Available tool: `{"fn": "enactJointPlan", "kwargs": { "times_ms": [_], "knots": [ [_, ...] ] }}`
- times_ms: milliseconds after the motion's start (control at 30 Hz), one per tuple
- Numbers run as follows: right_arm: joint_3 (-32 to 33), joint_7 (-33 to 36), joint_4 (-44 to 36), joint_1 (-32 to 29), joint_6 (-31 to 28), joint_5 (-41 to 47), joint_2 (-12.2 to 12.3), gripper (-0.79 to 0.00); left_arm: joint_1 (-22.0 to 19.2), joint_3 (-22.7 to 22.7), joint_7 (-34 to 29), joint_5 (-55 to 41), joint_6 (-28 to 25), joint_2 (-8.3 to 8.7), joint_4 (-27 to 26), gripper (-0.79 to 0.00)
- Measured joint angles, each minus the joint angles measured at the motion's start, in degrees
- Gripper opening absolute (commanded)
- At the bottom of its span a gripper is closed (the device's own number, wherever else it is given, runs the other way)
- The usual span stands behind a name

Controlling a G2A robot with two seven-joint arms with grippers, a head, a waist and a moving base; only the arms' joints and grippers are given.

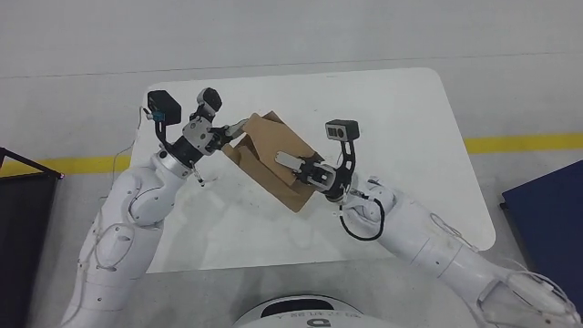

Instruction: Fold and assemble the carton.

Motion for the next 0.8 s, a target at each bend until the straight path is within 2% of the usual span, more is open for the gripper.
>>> {"fn": "enactJointPlan", "kwargs": {
  "times_ms": [267,467,800],
  "knots": [
    [4.13,11.06,2.69,-2.23,0.00,7.74,-2.31,-0.785,-0.84,2.70,0.32,3.08,-1.10,-0.31,-0.79,0.000],
    [6.94,17.98,4.47,-3.93,0.00,11.94,-4.07,-0.785,-0.83,3.00,0.77,4.33,-1.72,-0.35,-0.52,0.000],
    [8.22,18.72,4.96,-5.40,0.00,11.61,-5.83,-0.785,0.11,0.12,3.45,3.55,-3.18,-0.11,-0.69,0.000]
  ]
}}
